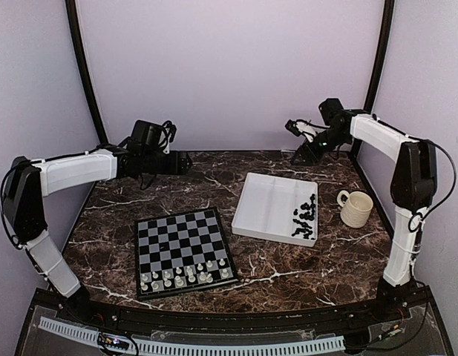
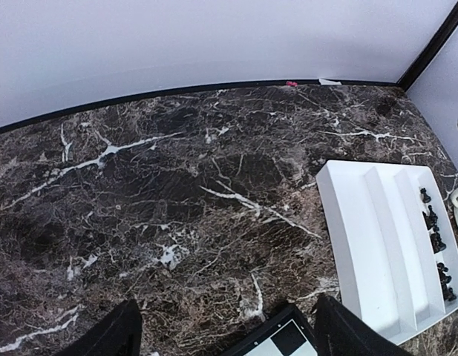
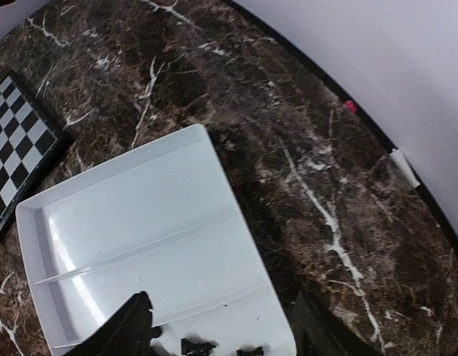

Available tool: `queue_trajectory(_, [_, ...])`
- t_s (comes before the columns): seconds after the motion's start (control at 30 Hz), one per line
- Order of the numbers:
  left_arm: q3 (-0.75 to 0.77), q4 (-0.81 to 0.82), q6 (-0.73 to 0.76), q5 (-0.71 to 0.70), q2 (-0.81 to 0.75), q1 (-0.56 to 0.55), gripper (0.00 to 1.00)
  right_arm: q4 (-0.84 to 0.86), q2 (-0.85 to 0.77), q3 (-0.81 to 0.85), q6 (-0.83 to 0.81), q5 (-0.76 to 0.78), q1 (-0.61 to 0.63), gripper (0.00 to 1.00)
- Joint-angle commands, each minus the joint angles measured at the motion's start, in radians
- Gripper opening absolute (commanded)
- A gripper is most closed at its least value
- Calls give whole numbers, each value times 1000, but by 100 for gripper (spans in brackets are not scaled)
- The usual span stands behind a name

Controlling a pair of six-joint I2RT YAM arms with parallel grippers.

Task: Set up the chess pieces on the board
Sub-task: Reset both arms

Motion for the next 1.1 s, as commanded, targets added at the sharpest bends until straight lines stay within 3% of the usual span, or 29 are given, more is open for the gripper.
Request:
queue_trajectory(0.0, [45,-16,-78,31,6,-3,76,-183,11,-62,-277,-28,84,53])
queue_trajectory(0.07, [11,27,-40,71,-6,-7,69,-236,31,-81,-312,-19,116,47])
queue_trajectory(0.17, [-7,-31,76,56,-49,-21,67,-270,45,-115,-321,-18,142,43])
queue_trajectory(0.37, [-39,-220,161,57,-205,-33,67,-193,9,-218,-334,44,159,41])
queue_trajectory(0.5, [-120,-207,210,-88,-301,-33,72,-136,9,-134,-188,75,146,42])
queue_trajectory(0.57, [-144,-172,235,-199,-321,-25,78,-100,5,-58,-69,81,119,45])
queue_trajectory(0.67, [-129,-115,252,-347,-310,-6,93,-22,-49,6,54,105,91,60])
queue_trajectory(0.73, [-111,-80,262,-400,-297,-4,98,42,-104,29,115,108,77,79])
queue_trajectory(0.77, [-102,-61,262,-438,-292,-3,99,71,-133,46,185,114,67,95])
queue_trajectory(0.9, [-106,-6,247,-510,-283,-3,99,203,-174,79,502,393,58,99])
queue_trajectory(1.07, [-141,33,244,-518,-278,-3,99,192,-174,53,523,422,61,99])
